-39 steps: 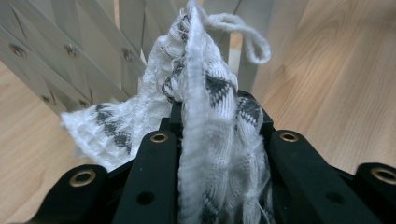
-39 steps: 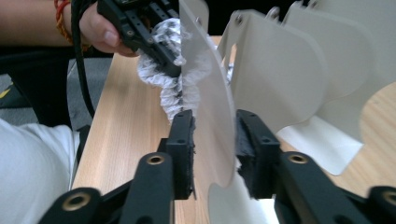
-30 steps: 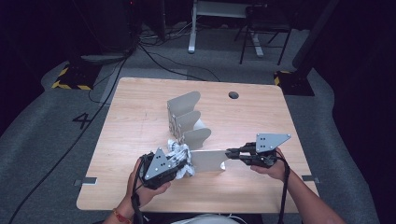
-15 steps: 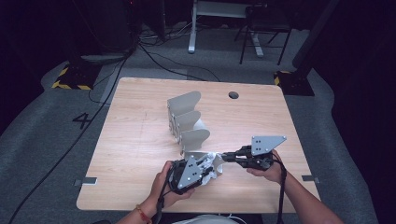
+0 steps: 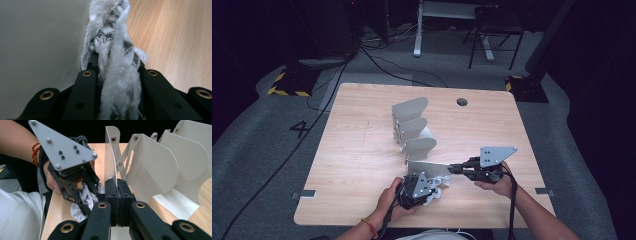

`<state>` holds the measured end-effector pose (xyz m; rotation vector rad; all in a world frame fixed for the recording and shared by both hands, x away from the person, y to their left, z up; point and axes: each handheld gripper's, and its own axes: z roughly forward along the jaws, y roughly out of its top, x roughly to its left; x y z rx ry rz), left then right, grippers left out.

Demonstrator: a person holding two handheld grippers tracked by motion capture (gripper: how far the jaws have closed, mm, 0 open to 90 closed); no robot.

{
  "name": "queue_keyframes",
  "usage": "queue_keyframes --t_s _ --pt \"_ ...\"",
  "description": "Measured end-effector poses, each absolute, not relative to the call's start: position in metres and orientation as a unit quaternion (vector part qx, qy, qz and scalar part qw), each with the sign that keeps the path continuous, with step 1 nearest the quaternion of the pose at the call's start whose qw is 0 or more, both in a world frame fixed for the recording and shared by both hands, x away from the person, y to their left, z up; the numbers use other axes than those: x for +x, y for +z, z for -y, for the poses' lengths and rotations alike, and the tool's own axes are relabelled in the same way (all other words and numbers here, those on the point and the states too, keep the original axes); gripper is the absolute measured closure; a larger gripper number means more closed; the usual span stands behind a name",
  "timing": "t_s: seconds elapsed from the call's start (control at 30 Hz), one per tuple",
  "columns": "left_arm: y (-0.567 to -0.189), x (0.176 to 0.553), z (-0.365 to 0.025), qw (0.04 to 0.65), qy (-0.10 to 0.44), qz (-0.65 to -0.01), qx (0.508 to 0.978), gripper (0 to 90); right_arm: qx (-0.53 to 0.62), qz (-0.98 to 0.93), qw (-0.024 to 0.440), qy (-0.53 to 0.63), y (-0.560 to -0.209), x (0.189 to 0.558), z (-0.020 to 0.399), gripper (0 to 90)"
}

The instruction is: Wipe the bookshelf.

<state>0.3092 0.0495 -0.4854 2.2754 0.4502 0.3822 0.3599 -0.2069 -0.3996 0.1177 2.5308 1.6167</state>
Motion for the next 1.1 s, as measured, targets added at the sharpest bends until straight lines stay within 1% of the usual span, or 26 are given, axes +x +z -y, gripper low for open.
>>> queue_keyframes --t_s 0.13,0.3,0.43,0.53,0.67,0.77,0.83,0.9,1.1 --pt "-0.484 0.309 -0.055 0.376 0.158 -0.182 0.895 74.4 0.041 -0.84 0.069 0.537 -0.4 0.359 0.206 90.0" --pt "-0.477 0.309 -0.081 0.382 0.167 -0.22 0.882 74.3 0.045 -0.839 0.069 0.538 -0.4 0.36 0.206 90.0" --pt "-0.457 0.306 -0.103 0.419 0.192 -0.246 0.853 74.3 0.048 -0.839 0.072 0.538 -0.4 0.36 0.205 90.0" --pt "-0.444 0.303 -0.107 0.445 0.21 -0.244 0.836 74.3 0.051 -0.838 0.073 0.538 -0.401 0.361 0.205 90.0" --pt "-0.429 0.3 -0.097 0.473 0.23 -0.222 0.821 74.2 0.055 -0.837 0.074 0.539 -0.401 0.361 0.204 90.0" --pt "-0.419 0.301 -0.084 0.493 0.233 -0.201 0.814 74.2 0.059 -0.836 0.074 0.54 -0.401 0.362 0.204 90.0" --pt "-0.416 0.3 -0.074 0.489 0.241 -0.181 0.818 74.2 0.062 -0.836 0.075 0.54 -0.401 0.363 0.204 90.0" --pt "-0.417 0.301 -0.064 0.496 0.233 -0.176 0.818 74.2 0.063 -0.835 0.075 0.541 -0.401 0.363 0.204 90.0" --pt "-0.429 0.306 -0.039 0.475 0.222 -0.146 0.839 74.2 0.068 -0.836 0.08 0.538 -0.401 0.363 0.205 90.0"
